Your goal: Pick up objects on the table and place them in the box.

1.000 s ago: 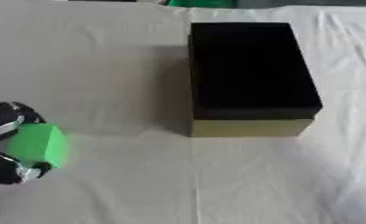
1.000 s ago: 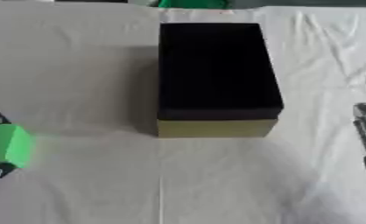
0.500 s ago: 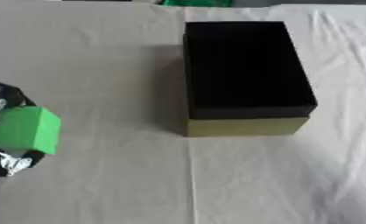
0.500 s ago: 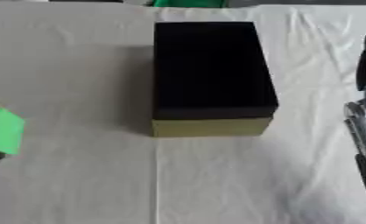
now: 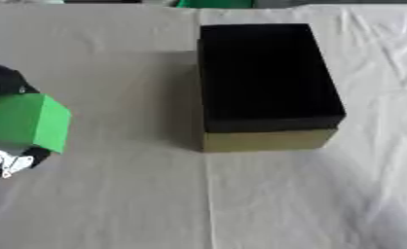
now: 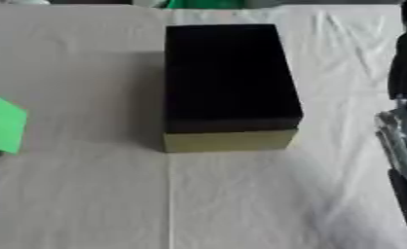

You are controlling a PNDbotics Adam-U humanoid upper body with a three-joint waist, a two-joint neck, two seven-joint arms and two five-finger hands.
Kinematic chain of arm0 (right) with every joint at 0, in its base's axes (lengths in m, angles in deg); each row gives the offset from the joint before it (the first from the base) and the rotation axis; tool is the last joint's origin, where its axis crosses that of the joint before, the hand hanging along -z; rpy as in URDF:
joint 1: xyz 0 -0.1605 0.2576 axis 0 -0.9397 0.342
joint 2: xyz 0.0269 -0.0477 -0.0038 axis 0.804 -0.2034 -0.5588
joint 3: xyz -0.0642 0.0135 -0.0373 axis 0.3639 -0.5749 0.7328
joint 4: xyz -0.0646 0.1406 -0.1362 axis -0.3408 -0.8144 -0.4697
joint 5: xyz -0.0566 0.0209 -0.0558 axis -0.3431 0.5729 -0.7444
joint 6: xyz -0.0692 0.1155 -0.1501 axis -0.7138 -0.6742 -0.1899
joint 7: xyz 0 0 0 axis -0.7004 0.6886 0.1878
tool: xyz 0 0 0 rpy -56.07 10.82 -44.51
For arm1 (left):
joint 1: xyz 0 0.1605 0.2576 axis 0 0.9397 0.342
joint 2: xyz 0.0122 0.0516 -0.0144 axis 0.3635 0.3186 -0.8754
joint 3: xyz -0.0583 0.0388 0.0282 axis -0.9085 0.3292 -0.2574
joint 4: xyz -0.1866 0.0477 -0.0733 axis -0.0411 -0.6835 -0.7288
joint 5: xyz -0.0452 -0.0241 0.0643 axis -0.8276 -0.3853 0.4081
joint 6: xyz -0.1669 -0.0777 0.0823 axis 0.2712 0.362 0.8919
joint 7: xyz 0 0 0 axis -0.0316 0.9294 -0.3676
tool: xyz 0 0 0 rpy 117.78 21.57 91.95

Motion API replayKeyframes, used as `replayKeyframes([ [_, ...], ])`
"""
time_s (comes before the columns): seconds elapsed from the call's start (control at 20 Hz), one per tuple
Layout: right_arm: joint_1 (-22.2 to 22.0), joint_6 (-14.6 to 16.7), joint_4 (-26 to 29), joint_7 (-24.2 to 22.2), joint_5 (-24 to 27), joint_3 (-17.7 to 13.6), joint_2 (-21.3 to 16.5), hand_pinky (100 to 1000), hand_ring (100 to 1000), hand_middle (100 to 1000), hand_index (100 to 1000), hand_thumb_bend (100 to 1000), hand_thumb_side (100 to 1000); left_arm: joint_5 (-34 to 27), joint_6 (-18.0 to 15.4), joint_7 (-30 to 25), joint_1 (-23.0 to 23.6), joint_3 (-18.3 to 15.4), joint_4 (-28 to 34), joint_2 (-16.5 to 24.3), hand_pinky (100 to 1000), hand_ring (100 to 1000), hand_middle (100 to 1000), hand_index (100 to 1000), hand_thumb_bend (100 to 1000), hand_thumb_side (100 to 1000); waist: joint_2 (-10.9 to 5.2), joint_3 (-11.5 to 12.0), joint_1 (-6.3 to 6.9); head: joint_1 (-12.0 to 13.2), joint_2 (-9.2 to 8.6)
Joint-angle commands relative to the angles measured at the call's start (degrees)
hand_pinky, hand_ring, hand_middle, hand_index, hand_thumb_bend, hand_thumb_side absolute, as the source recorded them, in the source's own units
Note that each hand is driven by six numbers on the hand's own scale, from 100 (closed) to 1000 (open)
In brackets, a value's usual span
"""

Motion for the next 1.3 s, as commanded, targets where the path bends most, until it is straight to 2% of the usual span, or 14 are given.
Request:
replayKeyframes([
  [0.05,0.61,0.12,1.15,-0.11,0.42,-0.49,-1.72,868,786,806,820,100,1000,0.97,0.43,-1.24,-4.56,0.2,0.81,-2.56,567,632,646,709,100,388,-1.59,0.1,0.18,-0.32,0.47],
  [0.25,1.4,0.3,1.15,-0.46,0.76,-0.18,-2.09,869,787,806,820,100,1000,1.54,1.82,-5.08,-12.05,1.67,0.67,-8.33,561,616,631,695,100,388,-1.81,0.03,0.16,0.32,0.79],
  [0.4,1.83,0.32,1.15,-0.82,1.07,0.03,-2.2,870,788,806,820,100,1000,1.58,1.94,-7.12,-16.81,2.34,-1.88,-12.29,555,610,628,690,100,381,-1.74,-0.15,0.22,0.66,1.11],
  [0.65,2.81,0.48,1.15,-1.38,1.53,0.37,-2.27,871,789,806,821,100,1000,0.42,-2.21,-6.82,-23.42,3.01,-11.11,-19.21,545,599,618,687,100,377,-1.33,-0.89,0.37,1.39,1.05],
  [0.9,3.74,0.51,1.15,-1.8,1.91,0.64,-2.22,872,790,807,822,100,1000,0.41,-6.47,-6.02,-27.95,3.31,-18.91,-25.18,545,598,619,688,100,386,-0.65,-1.86,0.67,2.34,0.63],
  [1.15,5.18,0.71,1.15,-2.19,2.4,0.86,-1.86,872,791,806,822,100,1000,1.73,-9.61,-5.03,-30.51,3.42,-25.88,-31.16,546,598,619,689,100,388,0.15,-3.53,0.92,3.63,-0.02],
  [1.3,5.68,0.82,1.15,-2.09,2.65,0.68,-1.56,872,791,807,822,100,1000,4.99,-11.48,-3.94,-31.58,3.18,-30.43,-34.42,548,599,619,689,100,379,0.49,-4.31,0.97,4.45,-0.21],
])
